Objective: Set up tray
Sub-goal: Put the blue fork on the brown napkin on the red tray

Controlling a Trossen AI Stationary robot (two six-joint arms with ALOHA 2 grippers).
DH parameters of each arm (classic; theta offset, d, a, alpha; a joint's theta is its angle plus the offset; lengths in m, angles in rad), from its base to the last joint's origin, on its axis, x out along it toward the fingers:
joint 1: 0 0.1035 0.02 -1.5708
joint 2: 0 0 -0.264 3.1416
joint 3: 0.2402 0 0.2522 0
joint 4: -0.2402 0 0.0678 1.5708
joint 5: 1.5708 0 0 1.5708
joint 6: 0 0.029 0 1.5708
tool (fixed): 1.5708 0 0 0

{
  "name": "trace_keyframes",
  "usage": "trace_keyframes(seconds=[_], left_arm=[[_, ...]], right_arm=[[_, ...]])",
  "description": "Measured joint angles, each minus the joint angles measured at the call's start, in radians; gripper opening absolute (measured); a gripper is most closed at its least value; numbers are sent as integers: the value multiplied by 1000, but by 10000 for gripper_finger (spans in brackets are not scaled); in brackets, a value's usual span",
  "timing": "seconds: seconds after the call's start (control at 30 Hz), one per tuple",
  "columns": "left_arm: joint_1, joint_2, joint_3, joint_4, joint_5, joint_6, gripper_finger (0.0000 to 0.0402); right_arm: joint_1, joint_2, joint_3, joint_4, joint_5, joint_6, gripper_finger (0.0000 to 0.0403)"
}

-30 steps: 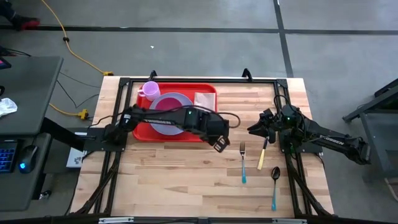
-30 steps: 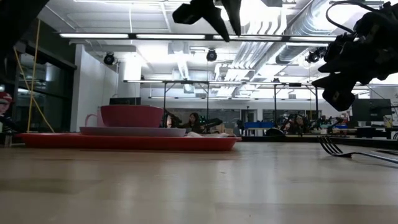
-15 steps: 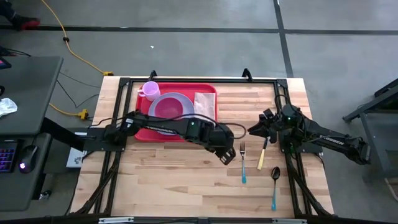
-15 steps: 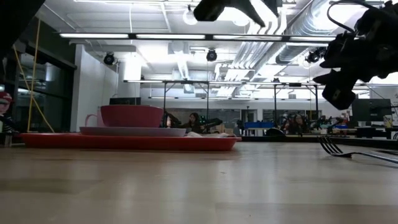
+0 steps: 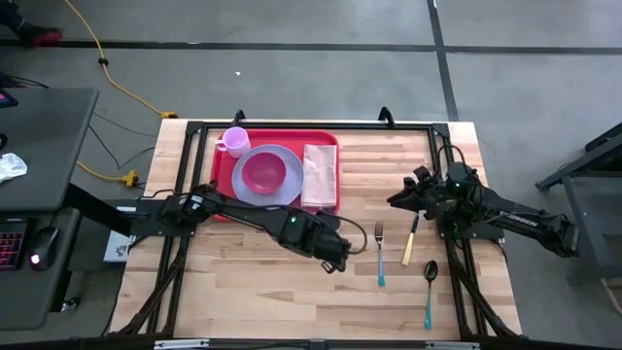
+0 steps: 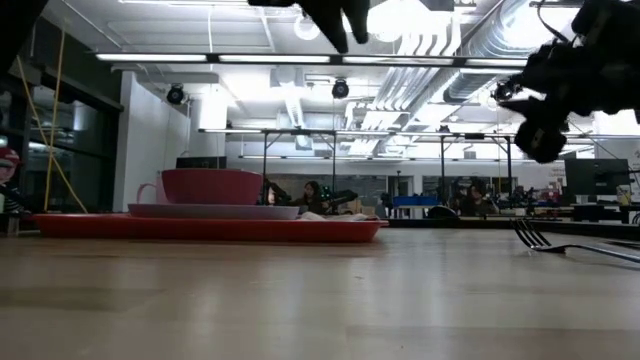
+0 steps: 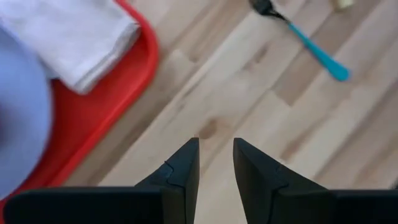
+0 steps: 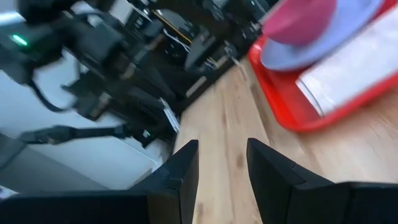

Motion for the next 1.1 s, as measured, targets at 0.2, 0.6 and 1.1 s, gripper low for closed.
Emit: trace_keyframes(seconds=[0.2, 0.6, 1.1], left_arm=[[-19, 0, -3, -71, -43, -61, 129], [-21, 0, -174, 66, 26, -100, 129], [-6, -158, -487, 288, 60, -133, 129]], right_arm=[[31, 0, 0, 126, 48, 73, 114], [192, 0, 0, 150, 167, 68, 114], [364, 2, 0, 178, 342, 30, 114]])
